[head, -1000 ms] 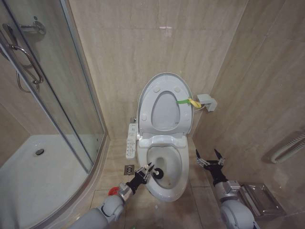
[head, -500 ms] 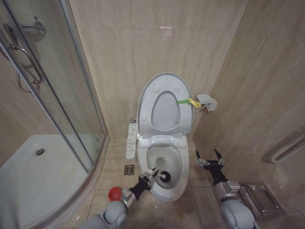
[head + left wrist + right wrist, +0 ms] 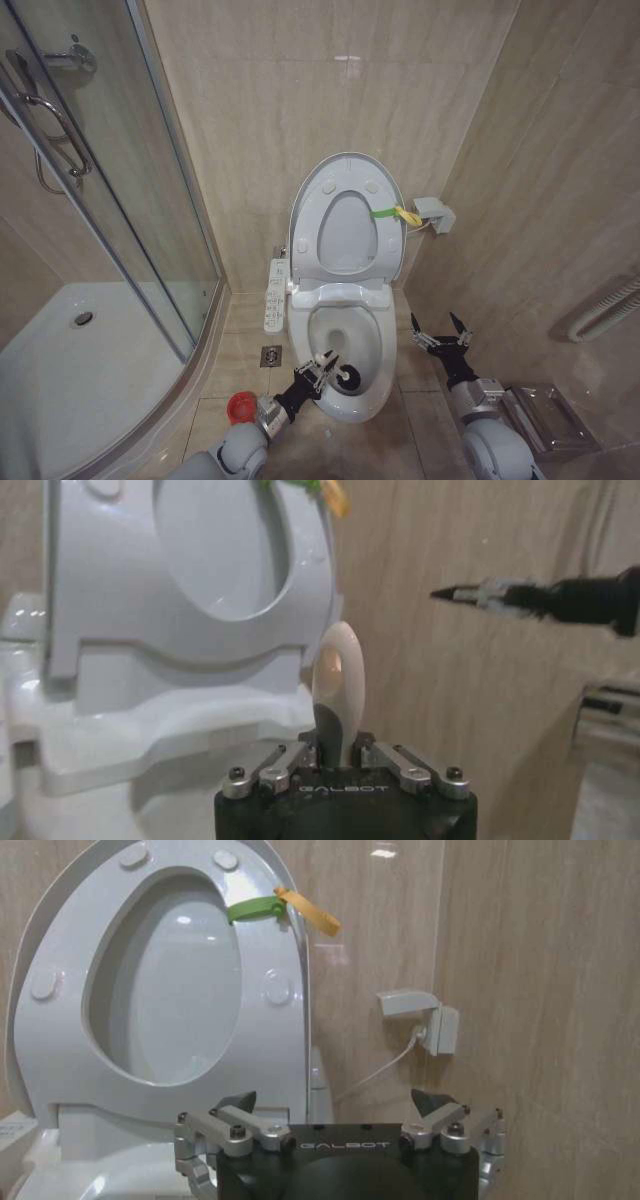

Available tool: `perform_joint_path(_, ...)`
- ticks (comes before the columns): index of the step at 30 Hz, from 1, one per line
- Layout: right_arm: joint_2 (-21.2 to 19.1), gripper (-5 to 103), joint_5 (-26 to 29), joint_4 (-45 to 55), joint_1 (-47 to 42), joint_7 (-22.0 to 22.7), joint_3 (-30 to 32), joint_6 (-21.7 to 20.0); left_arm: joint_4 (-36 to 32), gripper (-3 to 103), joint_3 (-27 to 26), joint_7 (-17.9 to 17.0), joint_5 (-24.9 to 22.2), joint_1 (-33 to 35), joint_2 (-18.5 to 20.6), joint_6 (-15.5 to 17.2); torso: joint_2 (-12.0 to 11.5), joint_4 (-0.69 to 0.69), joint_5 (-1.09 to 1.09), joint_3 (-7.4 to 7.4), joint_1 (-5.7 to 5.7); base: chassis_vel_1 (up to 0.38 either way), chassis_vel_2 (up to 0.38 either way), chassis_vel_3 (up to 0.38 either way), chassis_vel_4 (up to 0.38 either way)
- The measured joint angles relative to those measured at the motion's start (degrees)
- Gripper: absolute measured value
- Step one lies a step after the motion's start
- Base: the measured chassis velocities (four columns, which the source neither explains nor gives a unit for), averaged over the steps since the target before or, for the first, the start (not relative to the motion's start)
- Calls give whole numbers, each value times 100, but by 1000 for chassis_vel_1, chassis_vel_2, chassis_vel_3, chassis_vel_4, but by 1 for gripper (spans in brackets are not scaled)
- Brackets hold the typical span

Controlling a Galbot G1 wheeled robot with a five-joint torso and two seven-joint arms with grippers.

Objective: Open the toilet lid, clean the toilet bowl with a toilet brush, close the toilet lid, and flush.

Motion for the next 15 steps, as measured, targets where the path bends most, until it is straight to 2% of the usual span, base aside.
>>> perform_joint_path(5,0,100,0,0,0,0,0,0,257,19,-96,6,24,-109,64,-42,0,0,1,0,1,0,0,0,0)
perform_joint_path(10,0,100,0,0,0,0,0,0,-52,19,-48,-109,39,-32,102,4,0,0,1,0,0,0,0,0,0)
perform_joint_path(12,0,100,0,0,0,0,0,0,-390,19,51,-138,72,127,128,69,0,0,1,0,0,0,0,0,0)
perform_joint_path(15,0,100,0,0,0,0,0,0,-295,19,5,-99,91,152,125,53,0,0,0,0,0,0,0,0,0)
